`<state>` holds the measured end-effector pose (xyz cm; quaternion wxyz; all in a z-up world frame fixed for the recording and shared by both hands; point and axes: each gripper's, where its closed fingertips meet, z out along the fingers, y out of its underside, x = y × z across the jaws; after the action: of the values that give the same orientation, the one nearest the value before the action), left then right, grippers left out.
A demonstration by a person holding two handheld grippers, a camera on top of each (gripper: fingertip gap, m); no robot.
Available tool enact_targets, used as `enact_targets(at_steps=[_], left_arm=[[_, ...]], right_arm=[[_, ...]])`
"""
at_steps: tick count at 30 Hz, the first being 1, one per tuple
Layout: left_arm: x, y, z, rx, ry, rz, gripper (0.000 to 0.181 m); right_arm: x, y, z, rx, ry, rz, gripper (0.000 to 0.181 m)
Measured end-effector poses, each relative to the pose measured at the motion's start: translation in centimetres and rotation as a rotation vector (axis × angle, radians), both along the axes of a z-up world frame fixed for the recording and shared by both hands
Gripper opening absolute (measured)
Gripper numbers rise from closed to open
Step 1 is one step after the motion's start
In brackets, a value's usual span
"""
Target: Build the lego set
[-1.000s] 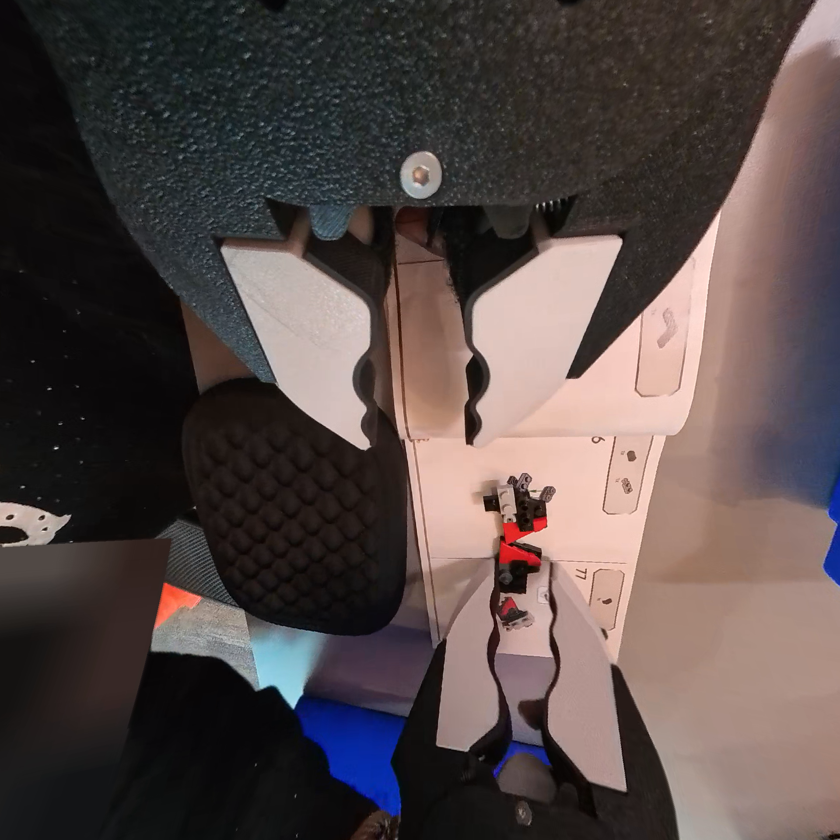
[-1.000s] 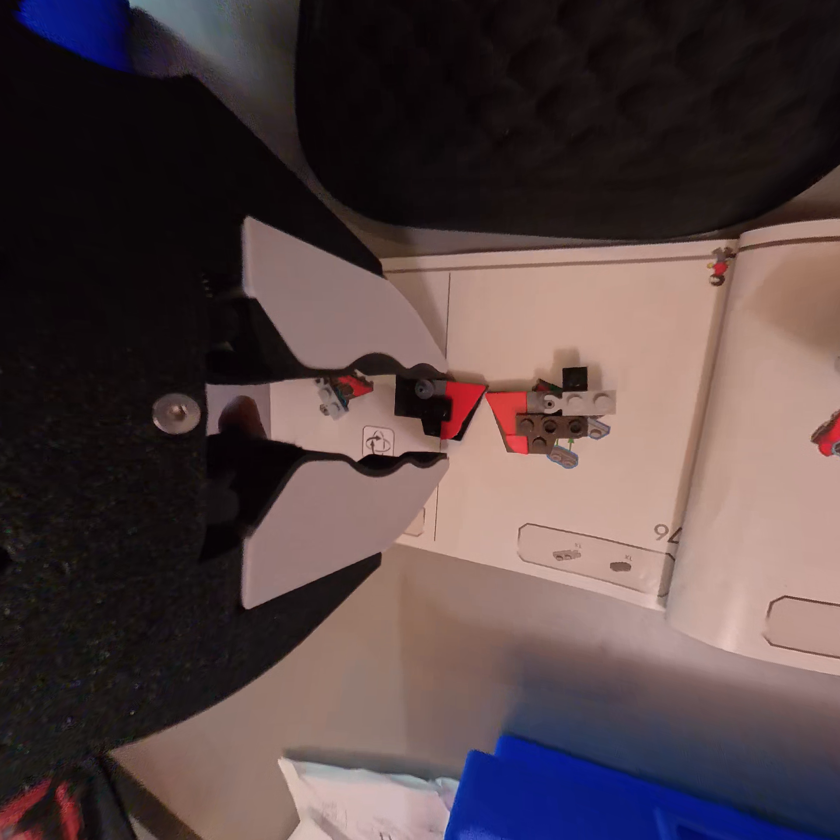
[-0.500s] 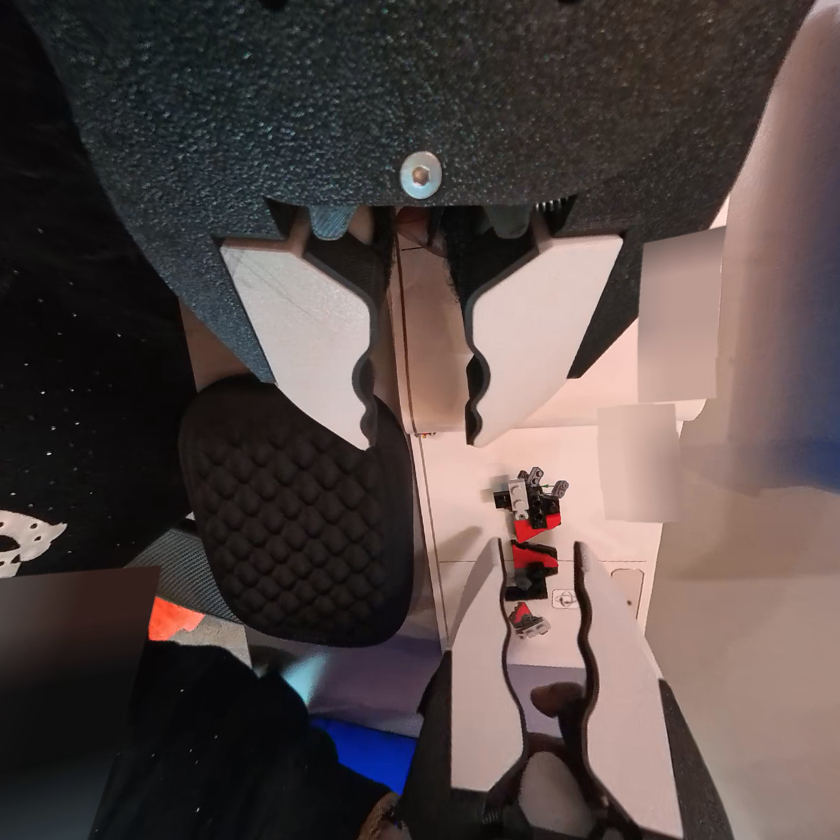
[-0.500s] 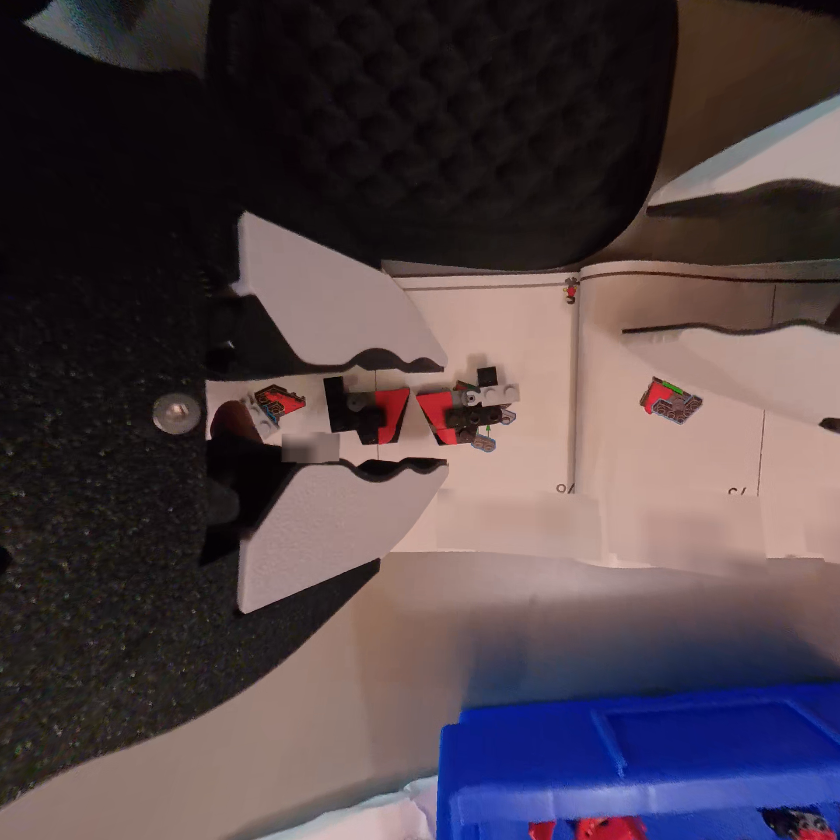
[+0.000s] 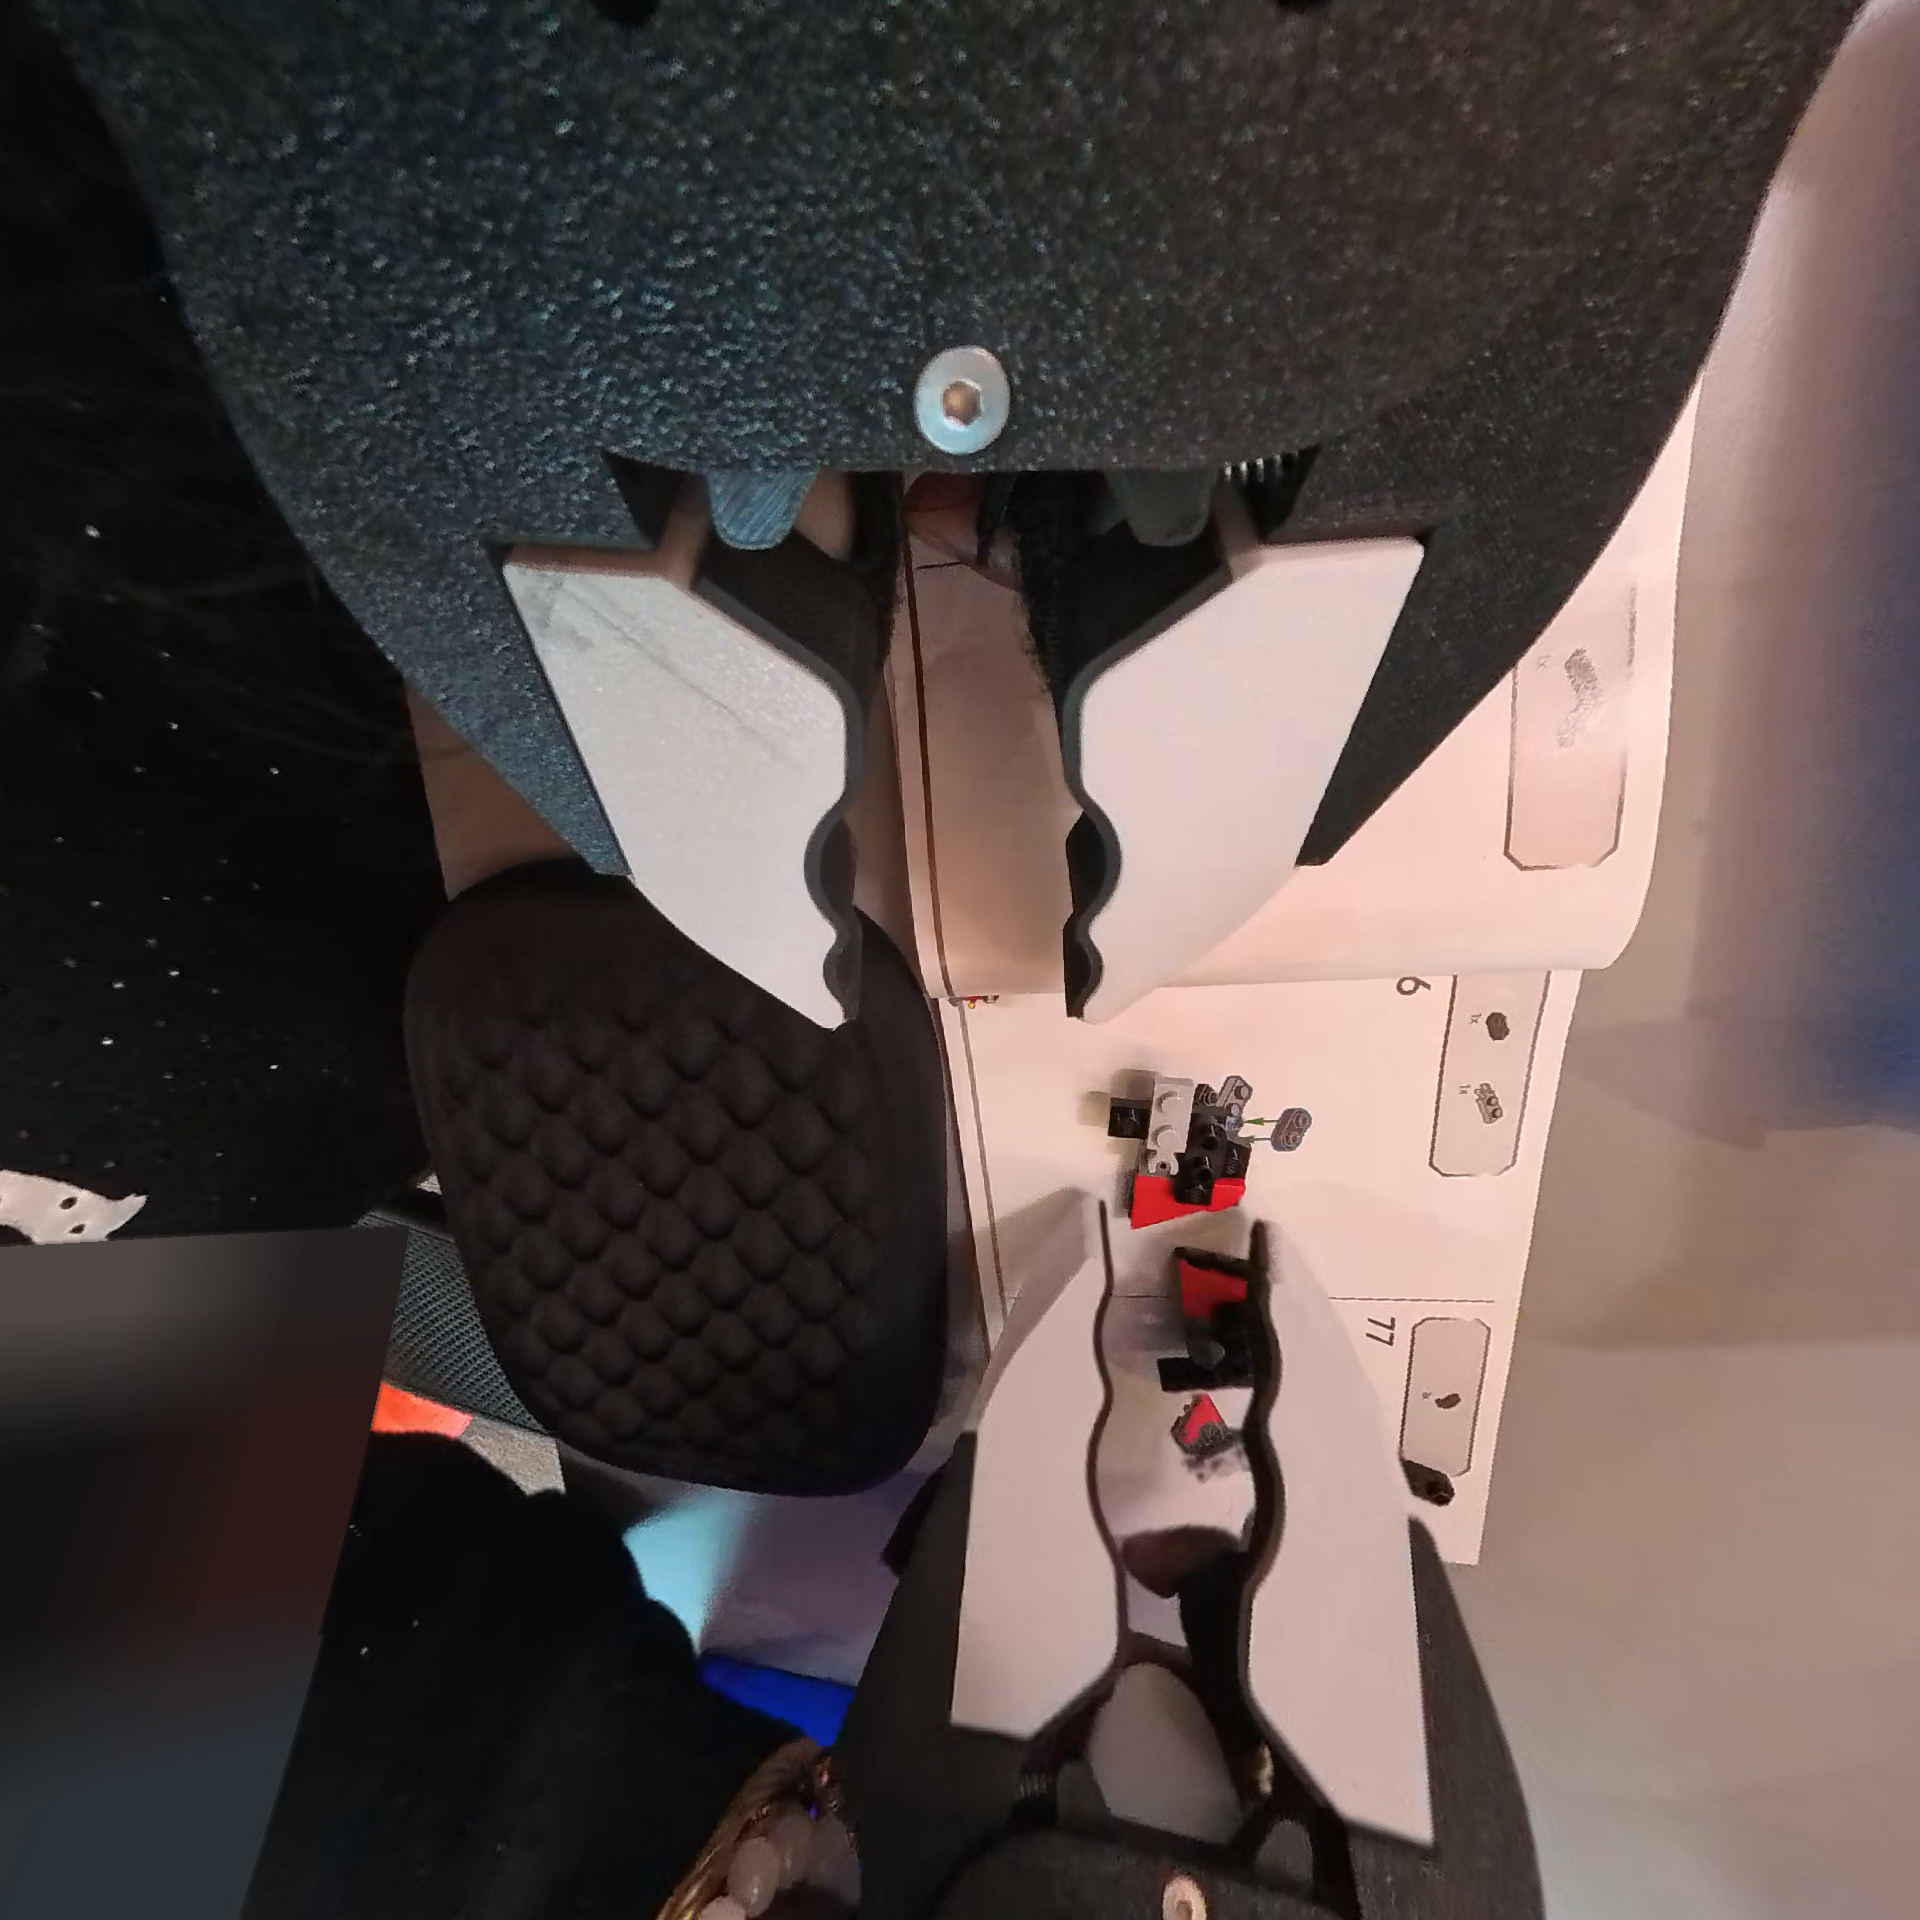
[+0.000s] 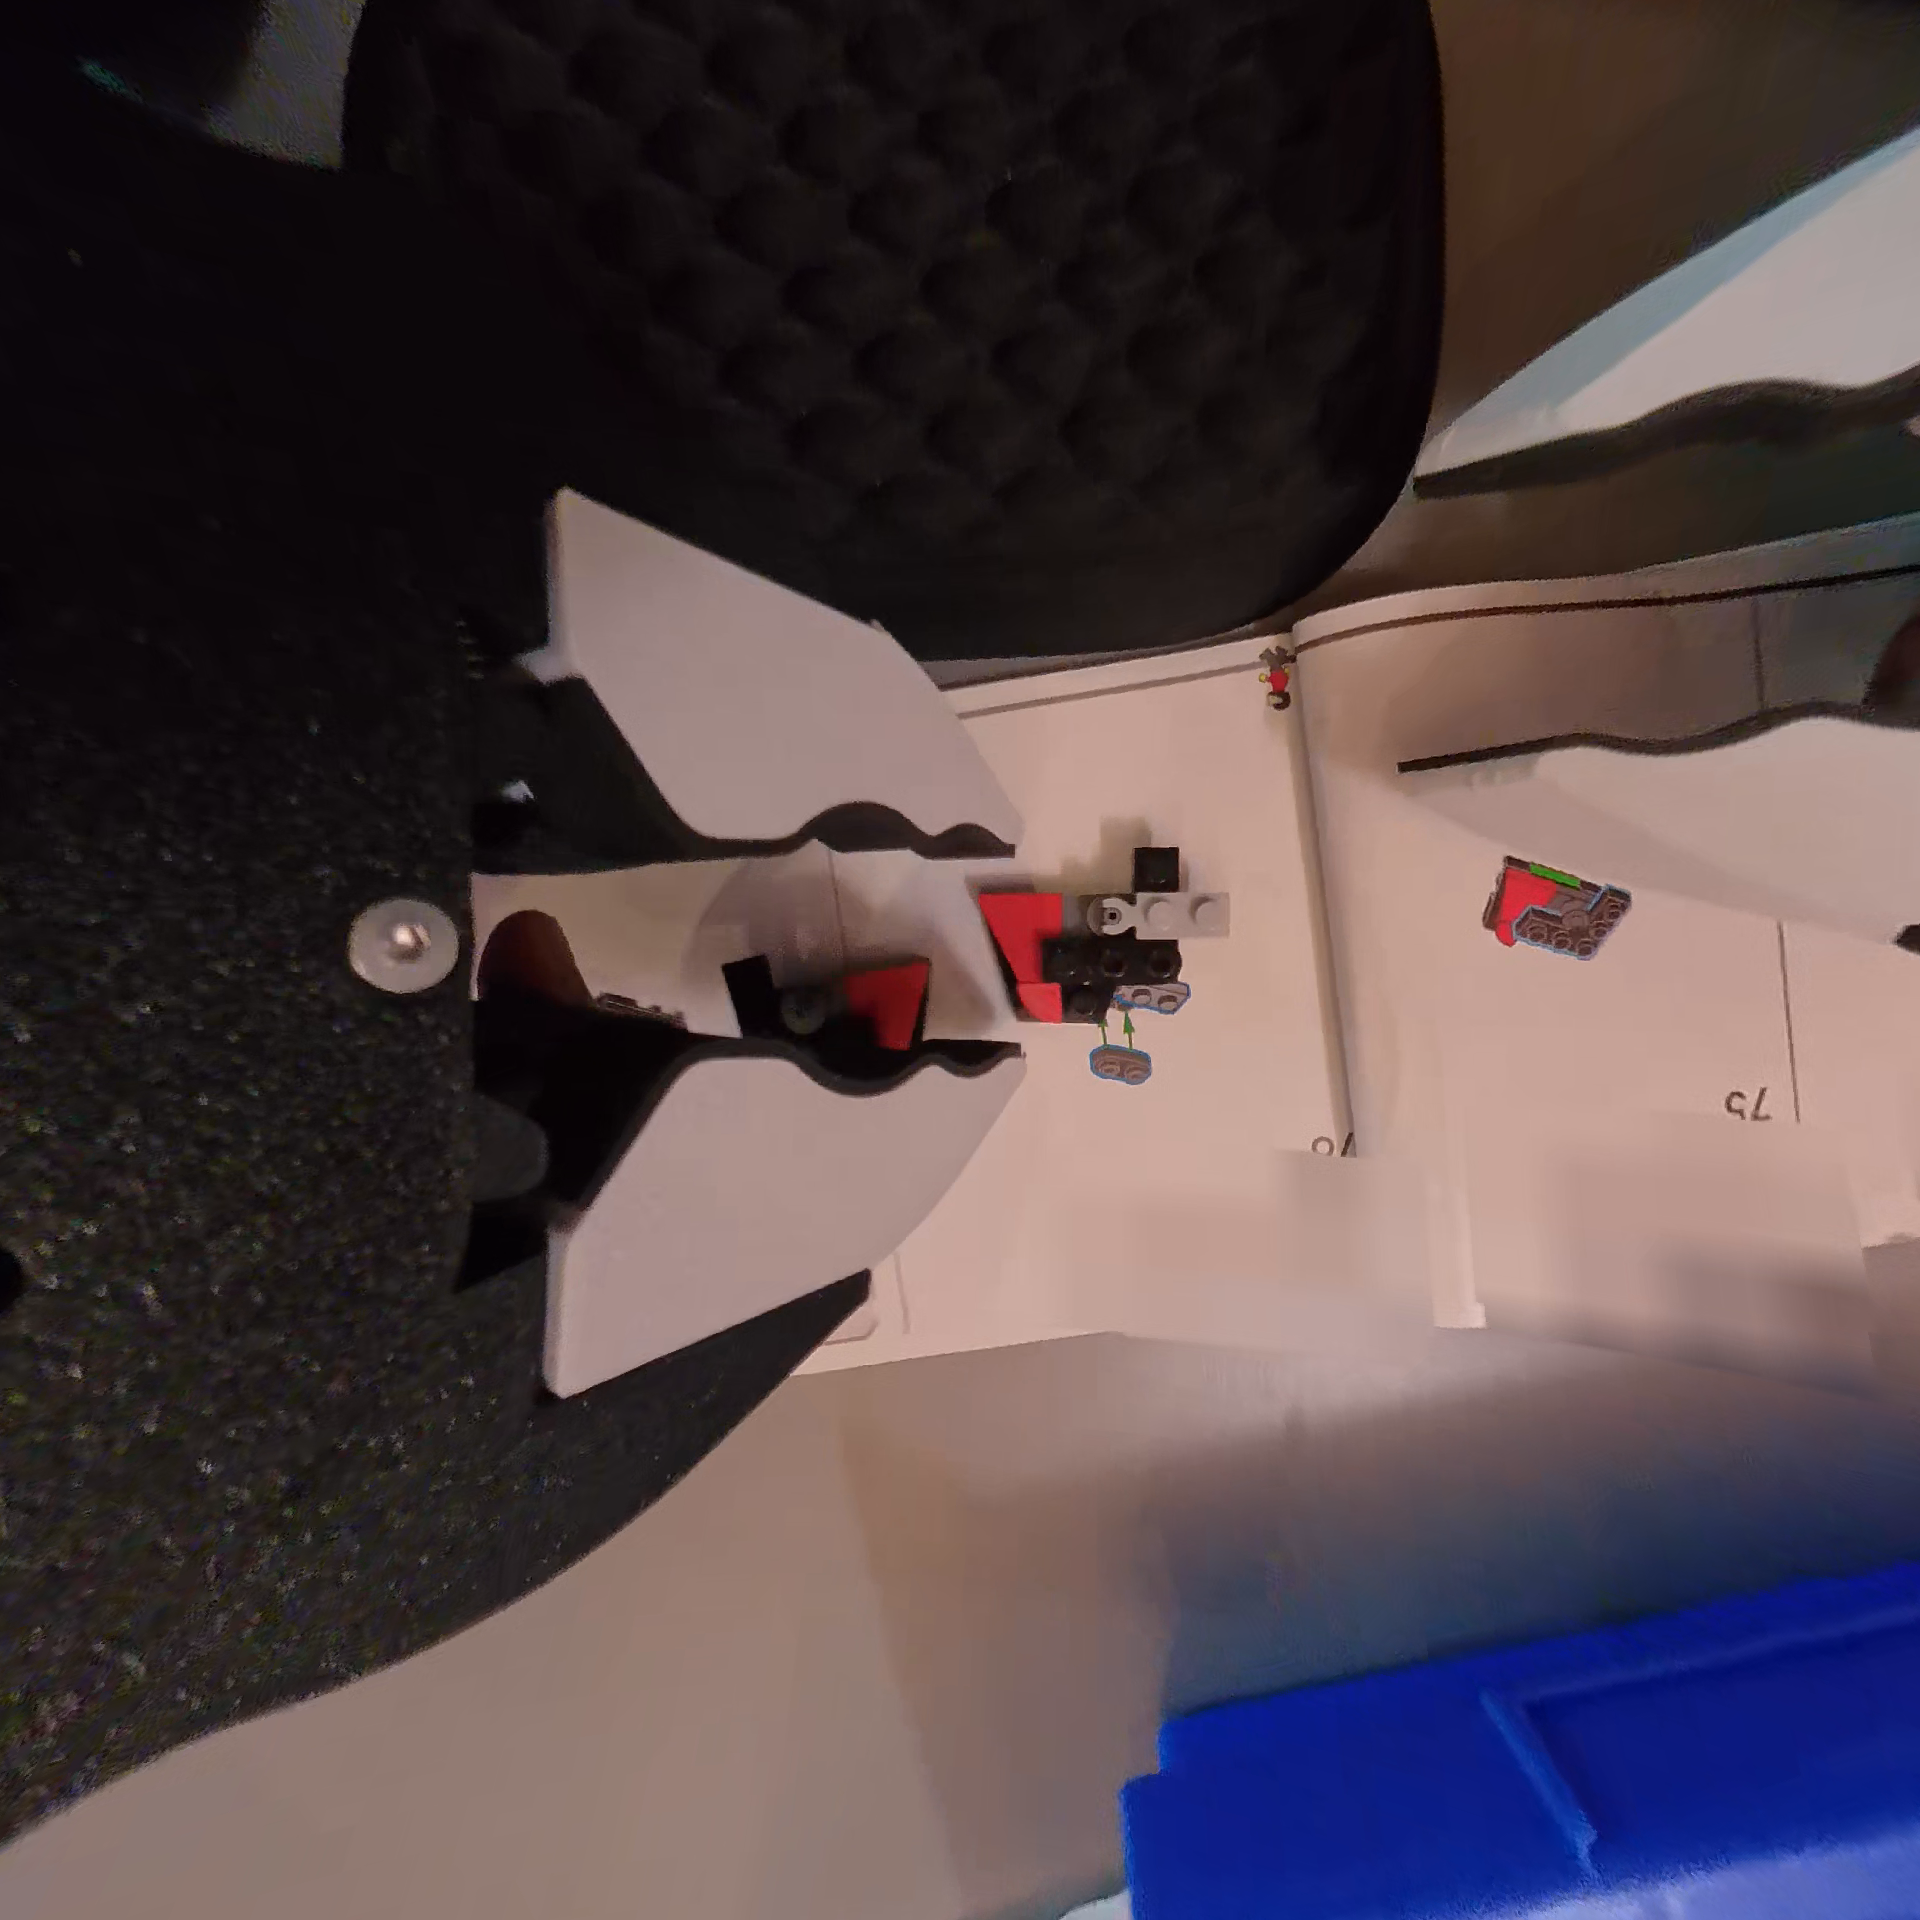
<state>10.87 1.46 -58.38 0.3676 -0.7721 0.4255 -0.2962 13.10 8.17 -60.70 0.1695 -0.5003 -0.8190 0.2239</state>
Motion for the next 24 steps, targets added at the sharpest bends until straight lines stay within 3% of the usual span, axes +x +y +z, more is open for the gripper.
enact_targets(at_steps=[7, 20, 24], left_arm=[[0.1, 0.0, -0.1, -0.004, 0.003, -0.002, 0.037], [0.6, 0.3, -0.2, 0.0, 0.005, 0.009, 0.036], [0.7, 0.4, -0.3, 0.006, 0.004, 0.007, 0.037]], right_arm=[[2.3, 2.8, 0.3, 0.052, 0.013, -0.138, 0.037], [2.0, 1.6, -0.3, 0.008, -0.019, -0.129, 0.028], [2.3, 2.3, 1.6, 0.036, 0.085, -0.221, 0.033]])
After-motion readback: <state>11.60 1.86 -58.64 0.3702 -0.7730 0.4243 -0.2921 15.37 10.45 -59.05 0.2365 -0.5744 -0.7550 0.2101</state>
